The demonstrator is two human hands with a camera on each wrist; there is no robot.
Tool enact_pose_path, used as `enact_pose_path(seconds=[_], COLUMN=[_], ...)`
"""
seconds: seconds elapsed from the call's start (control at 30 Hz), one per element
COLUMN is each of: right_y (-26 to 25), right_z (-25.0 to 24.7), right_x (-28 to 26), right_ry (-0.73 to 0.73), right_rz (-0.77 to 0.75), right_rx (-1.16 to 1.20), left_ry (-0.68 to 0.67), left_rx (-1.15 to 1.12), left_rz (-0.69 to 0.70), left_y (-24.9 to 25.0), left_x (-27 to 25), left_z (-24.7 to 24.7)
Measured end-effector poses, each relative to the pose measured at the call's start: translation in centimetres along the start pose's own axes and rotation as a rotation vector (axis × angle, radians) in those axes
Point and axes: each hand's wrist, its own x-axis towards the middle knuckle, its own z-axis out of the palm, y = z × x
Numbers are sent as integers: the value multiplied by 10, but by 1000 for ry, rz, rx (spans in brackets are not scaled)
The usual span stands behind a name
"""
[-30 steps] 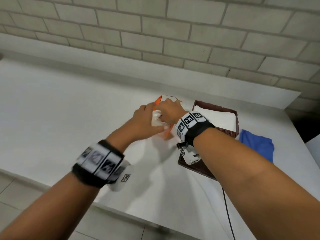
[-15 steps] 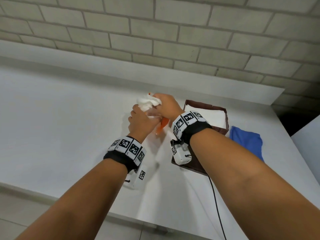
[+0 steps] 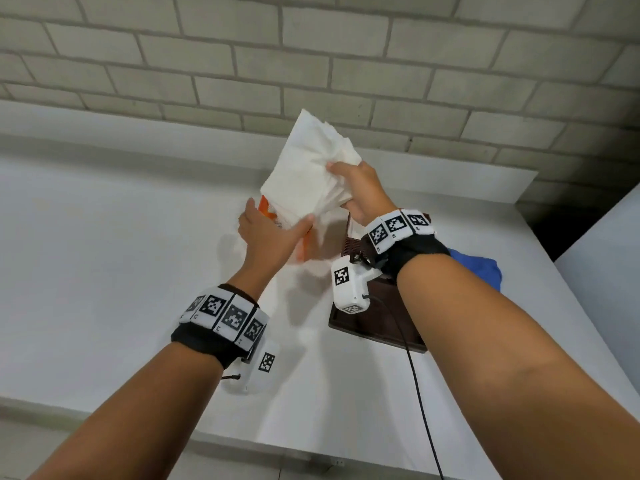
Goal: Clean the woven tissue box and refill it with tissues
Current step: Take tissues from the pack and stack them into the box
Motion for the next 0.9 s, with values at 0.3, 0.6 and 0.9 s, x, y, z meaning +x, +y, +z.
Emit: enact_pose_path(seconds=[0.3, 0.6, 0.9], right_y=[-7, -8, -5], right_z=[-39, -77, -102], right_x=[-22, -18, -15], right_ry=[-152, 252, 530], right_rz=[128, -180, -415], right_rx=[439, -300, -1012], left_ry=[-529, -607, -676], left_rx=[-978, -746, -846], left_rz=[-416, -307, -500], left_y=[57, 59, 60], left_x=[7, 10, 2], left_z=[0, 43, 71])
